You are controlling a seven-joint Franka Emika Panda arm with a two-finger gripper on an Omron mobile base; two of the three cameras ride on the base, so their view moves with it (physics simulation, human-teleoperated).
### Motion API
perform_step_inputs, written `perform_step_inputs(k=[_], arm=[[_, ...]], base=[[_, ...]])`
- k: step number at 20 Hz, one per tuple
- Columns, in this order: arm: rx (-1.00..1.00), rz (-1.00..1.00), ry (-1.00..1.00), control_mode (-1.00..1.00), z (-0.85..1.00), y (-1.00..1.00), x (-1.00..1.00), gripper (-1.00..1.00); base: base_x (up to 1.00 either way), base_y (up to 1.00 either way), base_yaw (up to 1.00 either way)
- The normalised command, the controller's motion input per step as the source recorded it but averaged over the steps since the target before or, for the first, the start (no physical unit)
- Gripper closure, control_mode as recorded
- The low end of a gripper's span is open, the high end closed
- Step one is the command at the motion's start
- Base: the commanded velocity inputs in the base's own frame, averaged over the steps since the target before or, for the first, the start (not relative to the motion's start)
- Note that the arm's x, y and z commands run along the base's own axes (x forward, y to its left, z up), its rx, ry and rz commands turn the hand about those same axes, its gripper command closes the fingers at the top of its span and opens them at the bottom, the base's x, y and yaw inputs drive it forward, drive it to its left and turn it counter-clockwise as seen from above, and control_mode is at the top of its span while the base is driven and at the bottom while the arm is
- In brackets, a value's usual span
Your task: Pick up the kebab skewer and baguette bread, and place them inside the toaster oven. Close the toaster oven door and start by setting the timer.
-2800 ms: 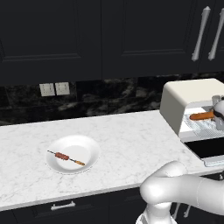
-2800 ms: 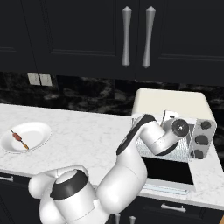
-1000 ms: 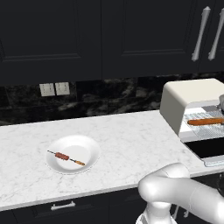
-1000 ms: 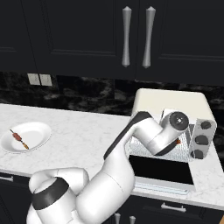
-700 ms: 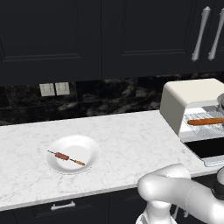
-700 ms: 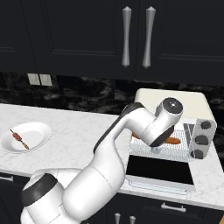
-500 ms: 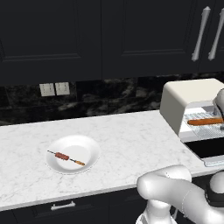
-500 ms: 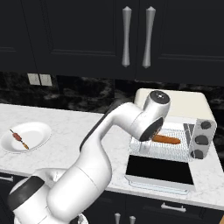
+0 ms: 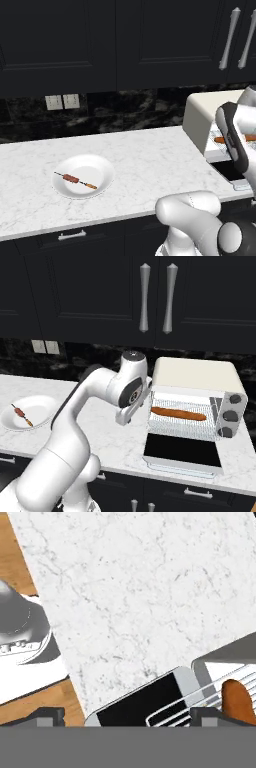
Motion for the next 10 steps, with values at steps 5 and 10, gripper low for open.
perform_step_inputs(k=[5, 10], arm=[[0.0, -0.3, 0.04, -1.0, 0.0, 1.0, 0.06, -1.0], [-0.01, -0.29, 0.07, -1.0, -0.03, 1.0, 0.01, -1.0]], base=[[0.0, 0.0, 0.0], [0.0, 0.0, 0.0]])
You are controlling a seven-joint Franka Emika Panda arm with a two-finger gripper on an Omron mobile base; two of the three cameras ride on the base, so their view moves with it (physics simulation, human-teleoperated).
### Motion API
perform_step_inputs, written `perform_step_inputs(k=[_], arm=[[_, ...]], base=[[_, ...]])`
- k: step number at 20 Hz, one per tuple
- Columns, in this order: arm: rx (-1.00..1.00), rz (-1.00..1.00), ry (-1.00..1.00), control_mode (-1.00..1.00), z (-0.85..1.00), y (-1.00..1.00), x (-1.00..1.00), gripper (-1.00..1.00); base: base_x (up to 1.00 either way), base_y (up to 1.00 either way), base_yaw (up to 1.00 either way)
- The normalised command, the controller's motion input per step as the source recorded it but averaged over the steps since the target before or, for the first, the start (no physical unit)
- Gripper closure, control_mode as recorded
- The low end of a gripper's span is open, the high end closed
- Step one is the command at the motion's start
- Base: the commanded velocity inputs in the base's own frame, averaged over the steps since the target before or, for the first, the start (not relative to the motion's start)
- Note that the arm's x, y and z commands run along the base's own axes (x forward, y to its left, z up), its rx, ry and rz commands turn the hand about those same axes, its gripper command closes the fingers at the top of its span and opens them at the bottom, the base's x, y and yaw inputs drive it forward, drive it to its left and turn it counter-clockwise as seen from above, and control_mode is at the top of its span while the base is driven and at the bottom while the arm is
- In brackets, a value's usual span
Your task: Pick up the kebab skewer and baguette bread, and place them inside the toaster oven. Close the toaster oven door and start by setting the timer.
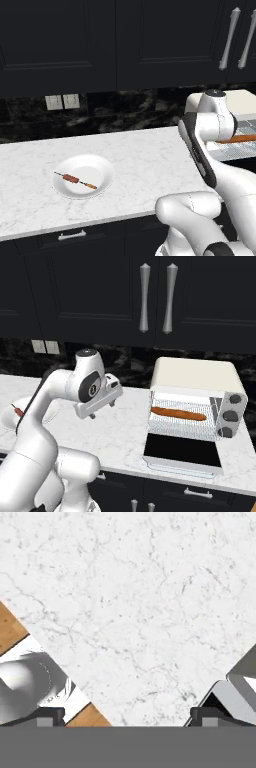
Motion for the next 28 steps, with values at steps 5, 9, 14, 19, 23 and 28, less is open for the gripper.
perform_step_inputs(k=[5, 9, 14, 19, 23, 28], arm=[[-0.01, -0.24, 0.05, -1.0, -0.17, 1.0, 0.0, -1.0], [0.0, -0.23, 0.01, -1.0, -0.13, 1.0, 0.0, -1.0], [-0.01, -0.11, 0.01, -1.0, -0.15, 1.0, 0.23, -1.0], [0.0, -0.06, 0.05, -1.0, -0.13, 1.0, 0.22, -1.0], [0.0, -0.04, 0.03, -1.0, -0.25, 0.95, 0.25, -1.0], [0.0, -0.02, 0.02, -1.0, -0.24, 0.77, 0.26, -1.0]], base=[[0.0, 0.0, 0.0], [0.0, 0.0, 0.0], [0.0, 0.0, 0.0], [0.0, 0.0, 0.0], [0.0, 0.0, 0.0], [0.0, 0.0, 0.0]])
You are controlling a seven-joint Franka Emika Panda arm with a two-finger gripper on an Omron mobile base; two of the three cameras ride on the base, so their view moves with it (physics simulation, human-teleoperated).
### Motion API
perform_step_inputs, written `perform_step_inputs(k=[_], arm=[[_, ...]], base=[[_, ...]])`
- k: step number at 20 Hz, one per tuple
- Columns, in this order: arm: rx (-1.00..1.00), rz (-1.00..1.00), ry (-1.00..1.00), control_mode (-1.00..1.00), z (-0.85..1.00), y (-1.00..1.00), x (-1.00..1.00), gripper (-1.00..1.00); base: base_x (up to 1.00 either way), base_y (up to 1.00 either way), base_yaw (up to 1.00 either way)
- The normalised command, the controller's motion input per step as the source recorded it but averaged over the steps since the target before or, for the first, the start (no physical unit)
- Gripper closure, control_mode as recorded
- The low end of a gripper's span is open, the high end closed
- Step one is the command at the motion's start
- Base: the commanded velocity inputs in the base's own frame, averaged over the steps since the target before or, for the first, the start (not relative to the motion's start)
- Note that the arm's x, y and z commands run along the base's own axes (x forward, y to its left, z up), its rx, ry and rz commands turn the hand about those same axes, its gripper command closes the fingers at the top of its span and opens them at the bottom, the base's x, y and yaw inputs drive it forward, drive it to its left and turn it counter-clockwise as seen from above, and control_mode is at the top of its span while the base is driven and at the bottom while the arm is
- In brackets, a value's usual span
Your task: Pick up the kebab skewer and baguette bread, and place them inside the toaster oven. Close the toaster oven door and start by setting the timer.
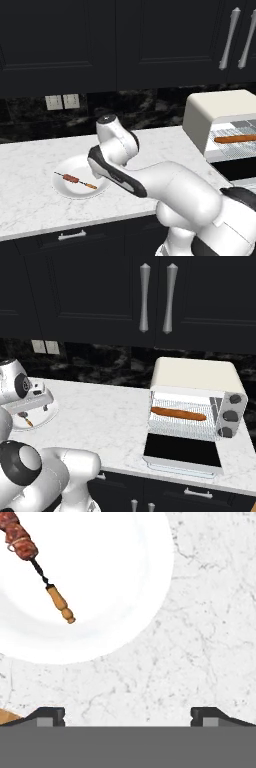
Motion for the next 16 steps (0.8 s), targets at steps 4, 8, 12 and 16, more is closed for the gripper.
perform_step_inputs(k=[4, 8, 12, 16], arm=[[0.0, 0.02, 0.09, -1.0, -0.11, 0.32, 0.09, -1.0], [0.03, 0.1, 0.16, -1.0, -0.01, 0.19, 0.0, -1.0], [0.09, 0.08, 0.1, -1.0, -0.2, 0.39, 0.0, -1.0], [0.02, 0.03, 0.09, -1.0, -0.16, 0.64, 0.0, -1.0]], base=[[0.0, 0.0, 0.0], [0.0, 0.0, 0.0], [0.0, 0.0, 0.0], [0.0, 0.0, 0.0]])
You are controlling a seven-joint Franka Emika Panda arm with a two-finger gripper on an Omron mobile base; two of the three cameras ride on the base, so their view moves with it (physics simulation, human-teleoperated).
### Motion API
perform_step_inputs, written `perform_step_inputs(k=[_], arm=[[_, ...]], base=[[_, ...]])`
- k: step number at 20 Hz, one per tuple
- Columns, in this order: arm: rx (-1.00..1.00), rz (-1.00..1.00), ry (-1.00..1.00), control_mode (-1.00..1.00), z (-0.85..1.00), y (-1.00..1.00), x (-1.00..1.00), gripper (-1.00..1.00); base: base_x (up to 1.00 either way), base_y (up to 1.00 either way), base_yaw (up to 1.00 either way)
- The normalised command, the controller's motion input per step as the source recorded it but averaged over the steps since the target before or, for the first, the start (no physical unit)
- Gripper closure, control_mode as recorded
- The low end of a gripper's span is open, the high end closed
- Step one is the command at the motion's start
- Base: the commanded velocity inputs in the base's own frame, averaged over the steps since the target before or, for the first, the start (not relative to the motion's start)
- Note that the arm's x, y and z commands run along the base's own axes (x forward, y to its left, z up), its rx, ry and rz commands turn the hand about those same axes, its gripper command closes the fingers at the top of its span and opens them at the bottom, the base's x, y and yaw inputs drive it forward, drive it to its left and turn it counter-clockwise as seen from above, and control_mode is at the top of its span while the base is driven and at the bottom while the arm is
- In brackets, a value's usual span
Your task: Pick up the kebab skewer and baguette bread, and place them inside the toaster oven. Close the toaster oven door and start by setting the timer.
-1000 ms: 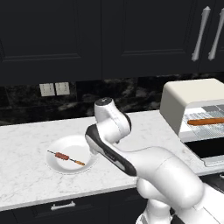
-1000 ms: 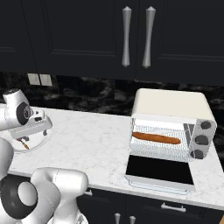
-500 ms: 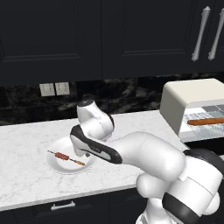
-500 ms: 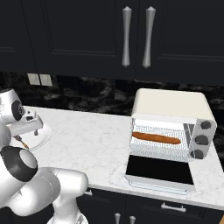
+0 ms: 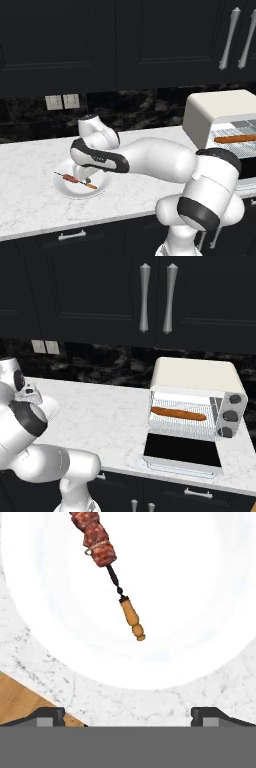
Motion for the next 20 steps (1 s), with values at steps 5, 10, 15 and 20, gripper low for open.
perform_step_inputs(k=[5, 10, 15, 20], arm=[[0.0, 0.0, 0.01, -1.0, -0.09, 0.56, 0.07, -1.0], [0.0, 0.0, 0.0, -1.0, -0.12, 0.51, 0.47, -1.0], [0.0, 0.0, 0.0, -1.0, -0.16, 0.49, 0.48, -1.0], [0.0, 0.01, 0.0, -1.0, -0.23, 0.23, 0.39, -1.0]], base=[[0.0, 0.0, 0.0], [0.0, 0.0, 0.0], [0.0, 0.0, 0.0], [0.0, 0.0, 0.0]])
